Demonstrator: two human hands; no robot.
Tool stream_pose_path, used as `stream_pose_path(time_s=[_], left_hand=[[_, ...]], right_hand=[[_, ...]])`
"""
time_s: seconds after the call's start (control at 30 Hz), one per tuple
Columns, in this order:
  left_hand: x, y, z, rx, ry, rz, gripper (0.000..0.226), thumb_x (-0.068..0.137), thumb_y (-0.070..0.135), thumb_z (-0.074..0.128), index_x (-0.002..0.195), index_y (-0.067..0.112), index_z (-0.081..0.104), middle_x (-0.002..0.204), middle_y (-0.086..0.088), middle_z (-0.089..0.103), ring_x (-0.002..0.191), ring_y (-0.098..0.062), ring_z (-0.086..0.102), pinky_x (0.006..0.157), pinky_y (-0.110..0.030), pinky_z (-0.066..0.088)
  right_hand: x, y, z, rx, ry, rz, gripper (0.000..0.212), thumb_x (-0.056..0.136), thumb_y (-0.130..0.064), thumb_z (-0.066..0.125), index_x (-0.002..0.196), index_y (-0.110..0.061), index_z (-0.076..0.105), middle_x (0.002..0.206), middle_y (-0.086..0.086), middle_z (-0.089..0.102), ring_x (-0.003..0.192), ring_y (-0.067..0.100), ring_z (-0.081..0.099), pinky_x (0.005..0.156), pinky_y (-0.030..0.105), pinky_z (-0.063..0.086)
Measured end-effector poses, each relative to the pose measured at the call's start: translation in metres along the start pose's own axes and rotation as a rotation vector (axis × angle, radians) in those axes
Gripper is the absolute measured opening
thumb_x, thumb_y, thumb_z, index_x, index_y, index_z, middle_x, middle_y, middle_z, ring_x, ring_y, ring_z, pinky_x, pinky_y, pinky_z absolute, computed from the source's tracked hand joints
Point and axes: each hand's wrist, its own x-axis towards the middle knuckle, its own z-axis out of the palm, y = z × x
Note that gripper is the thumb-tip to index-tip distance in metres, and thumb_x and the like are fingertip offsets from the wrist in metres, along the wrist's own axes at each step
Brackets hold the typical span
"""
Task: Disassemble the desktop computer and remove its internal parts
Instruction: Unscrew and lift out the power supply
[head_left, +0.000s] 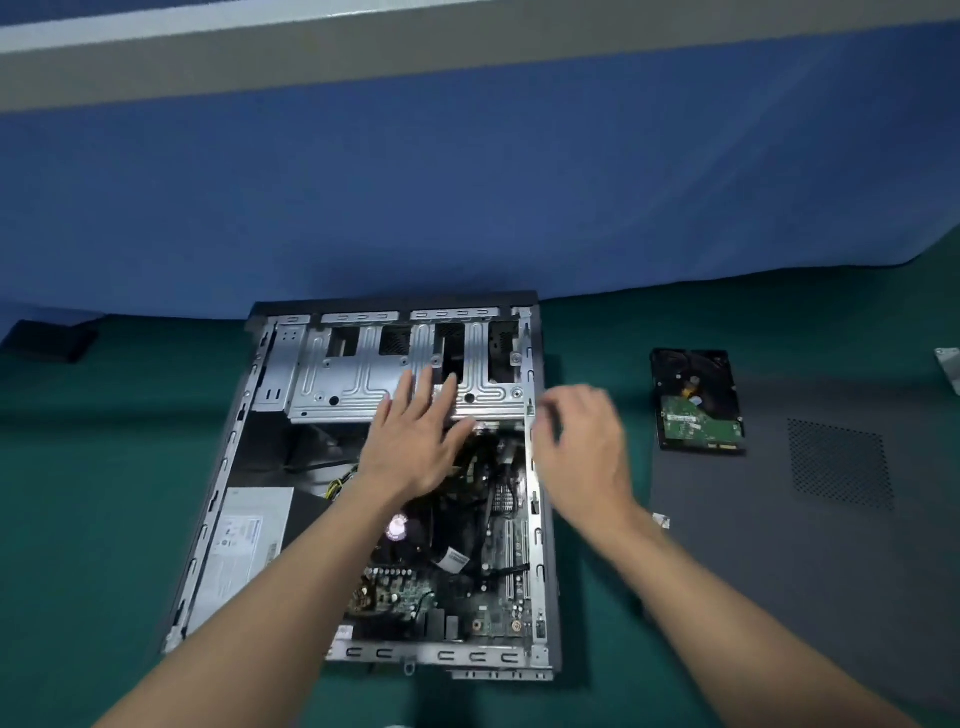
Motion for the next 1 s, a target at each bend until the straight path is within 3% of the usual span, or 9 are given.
stream_pose_path(time_s=[0.07, 0.2, 0.27, 0.37, 0.5, 0.6, 0.7, 0.83, 1.0], left_hand=[[-0.012, -0.020, 0.007, 0.053, 0.026, 0.000, 0.066, 0.097, 0.060, 0.015, 0.155, 0.034, -0.003, 0.162, 0.002, -0.012, 0.148, -0.021, -0.015, 0.119, -0.041, -0.004], [-0.033, -0.056, 0.013, 0.159, 0.158, 0.008, 0.065, 0.098, 0.060, 0.013, 0.154, 0.034, -0.007, 0.163, 0.003, -0.006, 0.149, -0.021, -0.009, 0.119, -0.040, -0.004], [-0.043, -0.073, 0.017, 0.220, 0.202, 0.009, 0.065, 0.097, 0.060, 0.011, 0.153, 0.035, -0.012, 0.162, 0.004, -0.005, 0.149, -0.019, -0.007, 0.119, -0.041, -0.006], [-0.054, -0.097, 0.020, 0.254, 0.244, 0.032, 0.067, 0.097, 0.060, 0.014, 0.153, 0.035, -0.013, 0.162, 0.005, -0.005, 0.150, -0.018, -0.005, 0.120, -0.042, -0.004], [-0.063, -0.118, 0.026, 0.220, 0.277, 0.082, 0.069, 0.098, 0.058, 0.022, 0.152, 0.032, -0.013, 0.162, 0.006, -0.007, 0.149, -0.015, -0.007, 0.121, -0.041, -0.003], [-0.065, -0.123, 0.030, 0.197, 0.316, 0.103, 0.071, 0.098, 0.054, 0.033, 0.154, 0.031, -0.003, 0.162, 0.005, 0.000, 0.150, -0.015, -0.001, 0.122, -0.042, 0.001], [-0.063, -0.126, 0.029, 0.141, 0.334, 0.098, 0.069, 0.098, 0.049, 0.041, 0.155, 0.033, 0.006, 0.162, 0.008, 0.007, 0.149, -0.012, 0.004, 0.121, -0.042, 0.004], [-0.063, -0.125, 0.030, 0.104, 0.340, 0.092, 0.071, 0.095, 0.040, 0.050, 0.155, 0.032, 0.014, 0.162, 0.007, 0.012, 0.149, -0.012, 0.006, 0.121, -0.043, 0.011], [-0.062, -0.125, 0.030, 0.057, 0.352, 0.092, 0.070, 0.093, 0.035, 0.053, 0.154, 0.031, 0.018, 0.162, 0.007, 0.015, 0.149, -0.013, 0.008, 0.117, -0.043, 0.019]], right_hand=[[-0.023, -0.029, 0.008, -0.154, -0.254, -0.141, 0.015, 0.090, -0.016, 0.052, 0.098, -0.008, 0.062, 0.092, 0.007, 0.062, 0.086, 0.023, 0.058, 0.072, 0.035, 0.049], [-0.049, -0.062, 0.033, -0.472, -0.774, -0.086, 0.008, 0.085, -0.014, 0.060, 0.090, -0.008, 0.061, 0.084, 0.008, 0.063, 0.079, 0.026, 0.060, 0.061, 0.035, 0.047], [-0.057, -0.063, 0.044, -0.586, -0.898, -0.085, 0.006, 0.084, -0.005, 0.055, 0.082, -0.009, 0.059, 0.073, 0.004, 0.060, 0.065, 0.022, 0.057, 0.058, 0.032, 0.047], [-0.070, -0.054, 0.056, -0.610, -0.991, -0.106, 0.009, 0.087, -0.002, 0.050, 0.089, -0.007, 0.057, 0.071, 0.003, 0.055, 0.066, 0.022, 0.056, 0.065, 0.031, 0.052], [-0.072, -0.046, 0.063, -0.581, -0.968, -0.041, 0.013, 0.085, -0.001, 0.049, 0.092, -0.006, 0.058, 0.072, 0.003, 0.057, 0.068, 0.022, 0.058, 0.065, 0.029, 0.051], [-0.061, -0.048, 0.068, -0.512, -0.727, 0.063, 0.017, 0.083, 0.001, 0.047, 0.070, -0.010, 0.047, 0.062, 0.001, 0.048, 0.065, 0.023, 0.053, 0.058, 0.027, 0.041], [-0.047, -0.045, 0.078, -0.456, -0.521, 0.148, 0.009, 0.088, -0.002, 0.048, 0.088, -0.002, 0.057, 0.080, 0.008, 0.058, 0.069, 0.026, 0.053, 0.058, 0.027, 0.037], [-0.031, -0.036, 0.094, -0.452, -0.527, 0.345, 0.022, 0.089, -0.006, 0.056, 0.108, 0.006, 0.056, 0.101, 0.020, 0.062, 0.092, 0.034, 0.060, 0.075, 0.036, 0.053], [-0.019, -0.034, 0.112, -0.522, -0.557, 0.379, 0.021, 0.081, 0.014, 0.042, 0.084, 0.004, 0.060, 0.083, 0.017, 0.060, 0.082, 0.033, 0.060, 0.063, 0.033, 0.048]])
